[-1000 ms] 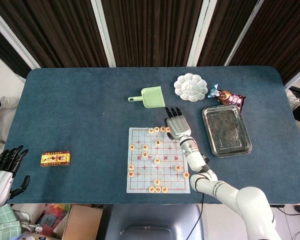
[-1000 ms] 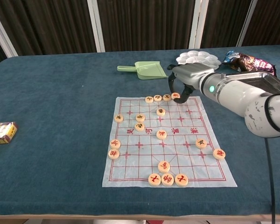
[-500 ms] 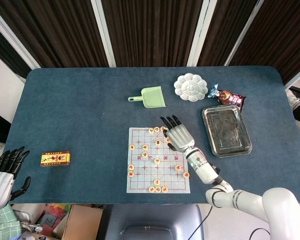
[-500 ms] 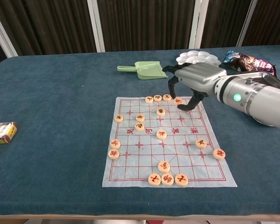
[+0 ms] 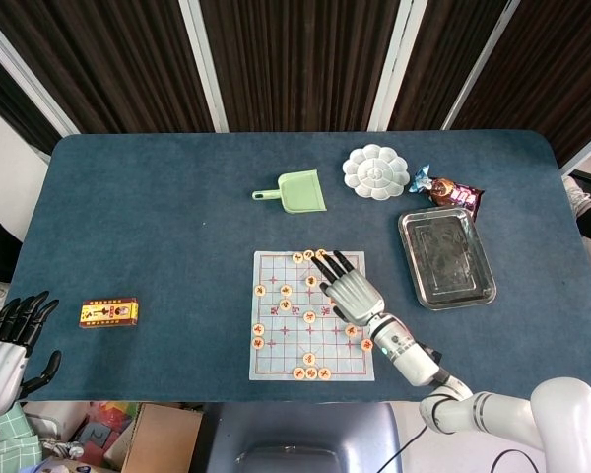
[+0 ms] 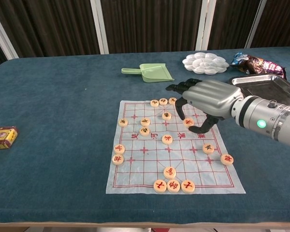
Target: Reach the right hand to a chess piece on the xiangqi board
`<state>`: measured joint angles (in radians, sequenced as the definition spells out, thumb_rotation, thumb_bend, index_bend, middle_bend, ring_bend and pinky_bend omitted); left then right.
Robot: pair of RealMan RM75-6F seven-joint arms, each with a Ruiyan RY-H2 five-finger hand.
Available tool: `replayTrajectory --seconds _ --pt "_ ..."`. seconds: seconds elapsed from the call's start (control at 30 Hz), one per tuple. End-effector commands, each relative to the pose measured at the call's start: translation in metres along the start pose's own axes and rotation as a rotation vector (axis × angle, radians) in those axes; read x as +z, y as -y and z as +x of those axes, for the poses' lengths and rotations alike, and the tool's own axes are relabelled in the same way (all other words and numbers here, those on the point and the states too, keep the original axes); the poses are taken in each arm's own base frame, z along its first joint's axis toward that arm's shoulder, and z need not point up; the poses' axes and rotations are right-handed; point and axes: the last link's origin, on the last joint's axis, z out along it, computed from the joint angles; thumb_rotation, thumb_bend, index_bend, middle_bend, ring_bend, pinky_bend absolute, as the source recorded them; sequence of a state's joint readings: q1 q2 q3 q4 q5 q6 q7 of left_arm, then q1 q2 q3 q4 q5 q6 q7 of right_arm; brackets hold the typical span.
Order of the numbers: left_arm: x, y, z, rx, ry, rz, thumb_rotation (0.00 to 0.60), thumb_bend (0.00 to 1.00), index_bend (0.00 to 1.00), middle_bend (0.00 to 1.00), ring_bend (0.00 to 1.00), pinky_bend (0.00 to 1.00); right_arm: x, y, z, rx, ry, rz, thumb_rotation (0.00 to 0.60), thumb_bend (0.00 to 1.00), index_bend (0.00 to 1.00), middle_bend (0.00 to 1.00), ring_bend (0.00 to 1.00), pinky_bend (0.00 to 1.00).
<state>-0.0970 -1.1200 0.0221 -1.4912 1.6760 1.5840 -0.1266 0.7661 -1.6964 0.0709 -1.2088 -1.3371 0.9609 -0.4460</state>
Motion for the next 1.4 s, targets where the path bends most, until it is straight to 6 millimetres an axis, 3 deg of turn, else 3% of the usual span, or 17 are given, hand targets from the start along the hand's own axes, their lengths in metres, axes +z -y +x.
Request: replayTrajectory --seconds 0.03,0.77,1.4 --pt "0.0 0.0 0.0 -0.002 -0.001 -0.001 0.6 0.44 0.0 0.0 0.0 0.0 0.0 0.0 -0.001 -0.003 -0.001 -0.001 0.6 0.49 0.64 0.09 0.0 0.0" --pt "-0.001 0.001 0.002 -0.01 -0.005 -0.002 0.6 0.44 0.0 0.0 0.0 0.0 0.003 0.0 -0.011 -0.016 0.015 -0.007 0.6 0.49 0.63 0.09 0.0 0.0" --pt "-0.001 0.0 0.002 -0.016 -0.013 -0.009 0.6 0.44 0.0 0.0 0.0 0.0 -0.003 -0.003 -0.009 -0.026 0.018 -0.008 0.6 0.49 0.52 0.09 0.0 0.0"
